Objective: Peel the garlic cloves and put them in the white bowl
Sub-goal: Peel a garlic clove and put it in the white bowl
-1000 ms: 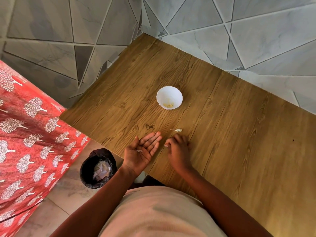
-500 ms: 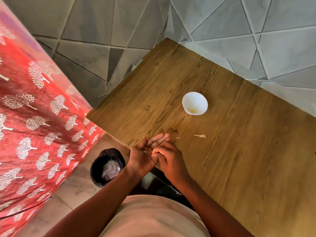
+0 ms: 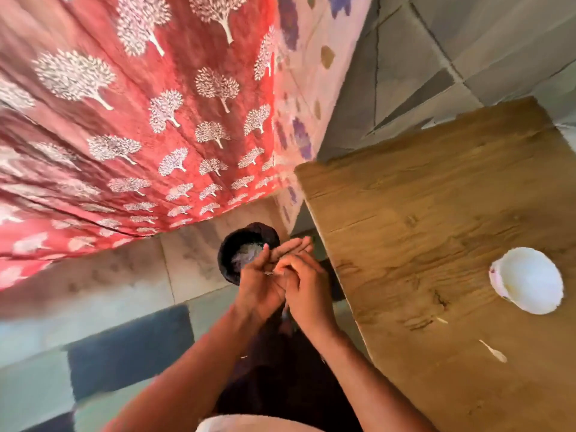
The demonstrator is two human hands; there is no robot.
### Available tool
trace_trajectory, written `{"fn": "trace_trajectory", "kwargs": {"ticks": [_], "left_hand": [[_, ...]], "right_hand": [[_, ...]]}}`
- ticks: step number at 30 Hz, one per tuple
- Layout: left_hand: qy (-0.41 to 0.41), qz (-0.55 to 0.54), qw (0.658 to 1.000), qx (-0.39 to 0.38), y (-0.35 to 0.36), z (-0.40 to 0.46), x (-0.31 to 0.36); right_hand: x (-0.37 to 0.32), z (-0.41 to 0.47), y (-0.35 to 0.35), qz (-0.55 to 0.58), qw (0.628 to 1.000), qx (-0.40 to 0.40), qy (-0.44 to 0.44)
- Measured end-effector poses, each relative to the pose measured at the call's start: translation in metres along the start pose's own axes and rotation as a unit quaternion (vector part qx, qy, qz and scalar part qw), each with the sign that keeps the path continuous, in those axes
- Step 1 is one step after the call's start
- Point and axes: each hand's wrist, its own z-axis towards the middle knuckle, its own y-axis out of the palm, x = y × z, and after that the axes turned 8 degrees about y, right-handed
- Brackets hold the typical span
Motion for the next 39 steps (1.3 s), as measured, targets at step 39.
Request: {"fn": "trace_trajectory", "kwargs": {"ticks": [39], "left_hand": [[0.083, 0.014, 0.955, 0.284, -0.516, 0.333, 0.033]], "right_hand": [[0.427, 0.143, 0.469, -0.047, 0.939, -0.318, 0.119]]}}
